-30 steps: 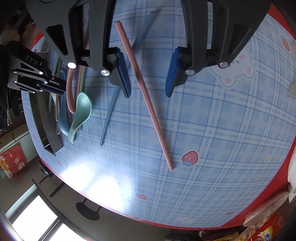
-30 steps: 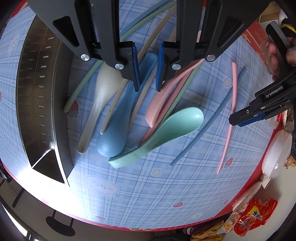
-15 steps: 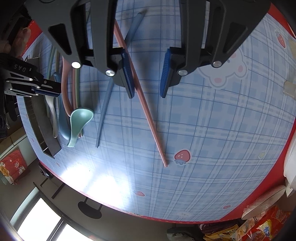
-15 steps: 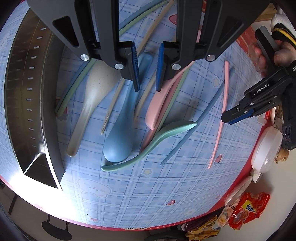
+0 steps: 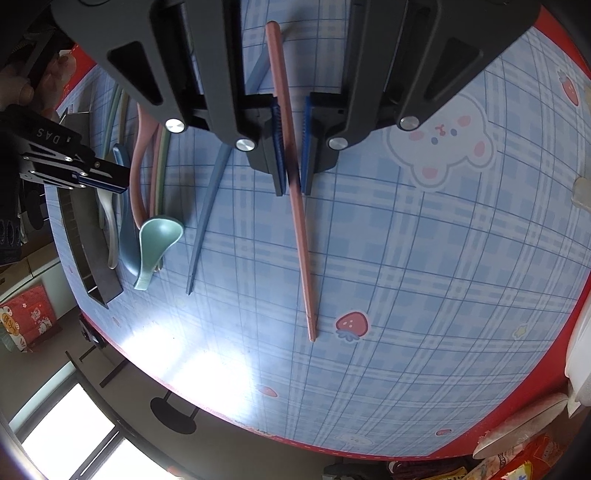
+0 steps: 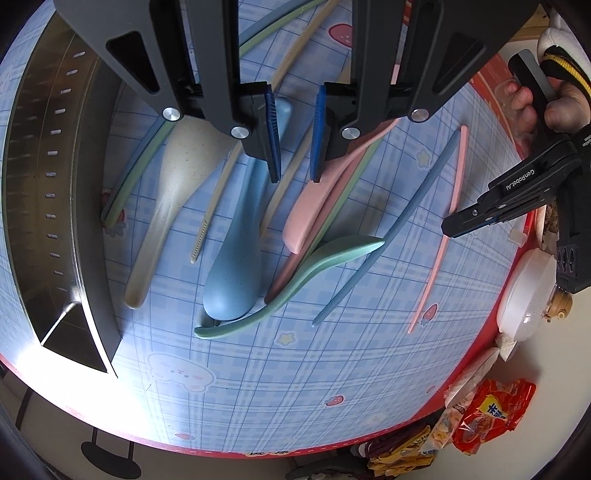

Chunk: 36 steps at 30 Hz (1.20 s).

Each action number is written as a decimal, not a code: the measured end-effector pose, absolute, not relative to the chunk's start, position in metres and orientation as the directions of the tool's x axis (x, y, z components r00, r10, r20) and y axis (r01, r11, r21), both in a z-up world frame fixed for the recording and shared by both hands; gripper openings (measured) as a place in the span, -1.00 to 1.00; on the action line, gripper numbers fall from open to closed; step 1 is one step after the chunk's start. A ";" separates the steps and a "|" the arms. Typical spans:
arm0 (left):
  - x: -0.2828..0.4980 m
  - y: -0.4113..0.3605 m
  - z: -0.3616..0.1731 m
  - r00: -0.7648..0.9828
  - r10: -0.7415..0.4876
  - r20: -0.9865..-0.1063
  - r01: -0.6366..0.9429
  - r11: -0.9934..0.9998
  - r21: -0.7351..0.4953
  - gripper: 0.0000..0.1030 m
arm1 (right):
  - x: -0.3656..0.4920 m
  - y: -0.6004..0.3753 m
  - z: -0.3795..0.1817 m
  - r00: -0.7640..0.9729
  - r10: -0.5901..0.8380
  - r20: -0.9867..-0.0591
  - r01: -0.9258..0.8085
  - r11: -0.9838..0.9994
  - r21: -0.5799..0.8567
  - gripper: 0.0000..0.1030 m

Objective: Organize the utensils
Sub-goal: 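Grasp the pink chopstick with the left tool while the right tool grasps a beige chopstick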

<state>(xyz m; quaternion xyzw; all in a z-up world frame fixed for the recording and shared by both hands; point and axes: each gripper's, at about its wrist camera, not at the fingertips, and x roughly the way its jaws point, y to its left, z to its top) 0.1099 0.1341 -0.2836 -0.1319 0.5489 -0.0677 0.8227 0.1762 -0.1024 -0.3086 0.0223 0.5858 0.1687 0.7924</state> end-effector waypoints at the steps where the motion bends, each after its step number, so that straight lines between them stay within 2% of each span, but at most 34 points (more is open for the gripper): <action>1: 0.108 0.136 -0.284 0.386 -0.257 -0.886 -0.036 0.956 -0.293 -0.78 | 0.177 -0.103 -0.309 0.257 0.292 -0.921 -0.235 0.944 0.233 -0.78; 8: 0.096 0.140 -0.282 0.371 -0.248 -0.895 -0.030 0.960 -0.278 -0.78 | 0.179 -0.106 -0.307 0.281 0.212 -0.936 -0.196 0.967 0.160 -0.80; 13: 0.090 0.138 -0.282 0.377 -0.234 -0.896 -0.041 0.963 -0.268 -0.77 | 0.181 -0.103 -0.309 0.272 0.245 -0.931 -0.173 0.964 0.203 -0.80; 23: 0.089 0.138 -0.282 0.380 -0.236 -0.895 -0.055 0.959 -0.276 -0.77 | 0.188 -0.080 -0.313 0.274 0.188 -0.943 -0.237 0.964 0.123 -0.76; 30: 0.086 0.124 -0.279 0.392 -0.187 -0.901 -0.036 0.975 -0.218 -0.76 | 0.183 -0.064 -0.312 0.282 0.110 -0.953 -0.316 0.949 0.016 -0.75; 36: 0.085 0.109 -0.277 0.410 -0.122 -0.904 -0.018 0.990 -0.142 -0.75 | 0.172 -0.075 -0.313 0.271 0.136 -0.953 -0.271 0.961 0.060 -0.82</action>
